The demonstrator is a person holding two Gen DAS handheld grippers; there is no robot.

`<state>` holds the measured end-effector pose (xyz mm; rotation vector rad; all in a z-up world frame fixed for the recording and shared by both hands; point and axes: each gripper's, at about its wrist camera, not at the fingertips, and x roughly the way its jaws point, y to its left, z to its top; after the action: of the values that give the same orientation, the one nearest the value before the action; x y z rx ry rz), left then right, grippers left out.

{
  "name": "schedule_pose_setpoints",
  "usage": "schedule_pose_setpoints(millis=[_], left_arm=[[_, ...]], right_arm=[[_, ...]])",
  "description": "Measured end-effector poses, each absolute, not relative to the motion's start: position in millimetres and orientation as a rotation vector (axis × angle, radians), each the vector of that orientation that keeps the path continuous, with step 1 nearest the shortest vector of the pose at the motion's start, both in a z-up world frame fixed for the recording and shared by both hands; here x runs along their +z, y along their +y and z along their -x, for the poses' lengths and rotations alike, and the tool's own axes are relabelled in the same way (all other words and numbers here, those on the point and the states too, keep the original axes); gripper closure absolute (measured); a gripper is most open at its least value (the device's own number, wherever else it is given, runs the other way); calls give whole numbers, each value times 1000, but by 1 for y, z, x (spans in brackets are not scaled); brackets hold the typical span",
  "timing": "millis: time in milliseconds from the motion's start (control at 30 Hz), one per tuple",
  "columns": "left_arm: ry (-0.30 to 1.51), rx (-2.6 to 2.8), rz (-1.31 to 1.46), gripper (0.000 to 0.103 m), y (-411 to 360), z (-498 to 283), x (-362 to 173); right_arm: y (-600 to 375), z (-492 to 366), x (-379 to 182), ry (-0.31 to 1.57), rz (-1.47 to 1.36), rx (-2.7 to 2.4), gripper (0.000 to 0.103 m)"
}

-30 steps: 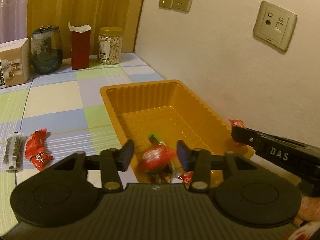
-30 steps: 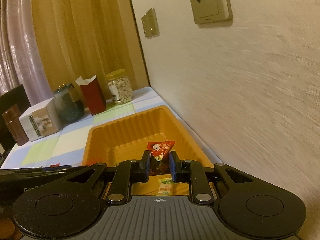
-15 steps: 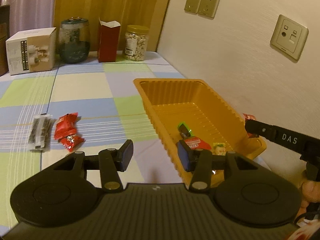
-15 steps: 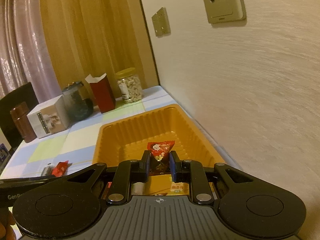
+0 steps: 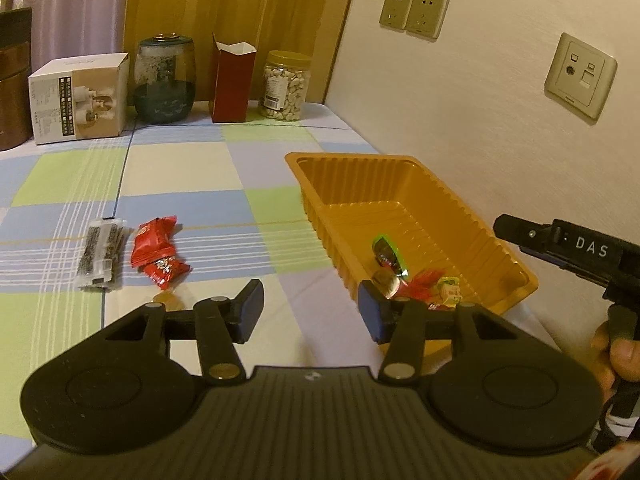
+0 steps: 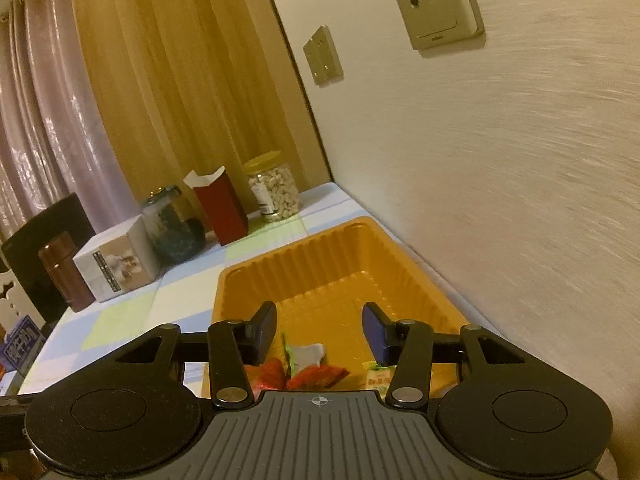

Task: Organize snacks
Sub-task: 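Open both tools to drop the red snacks into the orange tray, then move both open tools back toward the remaining snacks on the table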

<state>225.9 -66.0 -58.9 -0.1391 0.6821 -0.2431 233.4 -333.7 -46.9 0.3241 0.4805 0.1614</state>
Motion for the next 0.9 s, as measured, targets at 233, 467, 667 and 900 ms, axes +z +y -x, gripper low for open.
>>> schedule_pose_setpoints(millis=[233, 467, 667, 900], left_arm=[[678, -232, 138, 55, -57, -217, -57], [671, -220, 139, 54, -49, -208, -53], [661, -200, 140, 53, -38, -200, -49], [652, -158, 124, 51, -15, -191, -46]], right_arm=[[-330, -224, -44, 465, -290, 132, 55], [-320, -216, -41, 450, -248, 140, 55], [-304, -206, -38, 432, -192, 168, 54], [-283, -201, -36, 409, -142, 221, 54]])
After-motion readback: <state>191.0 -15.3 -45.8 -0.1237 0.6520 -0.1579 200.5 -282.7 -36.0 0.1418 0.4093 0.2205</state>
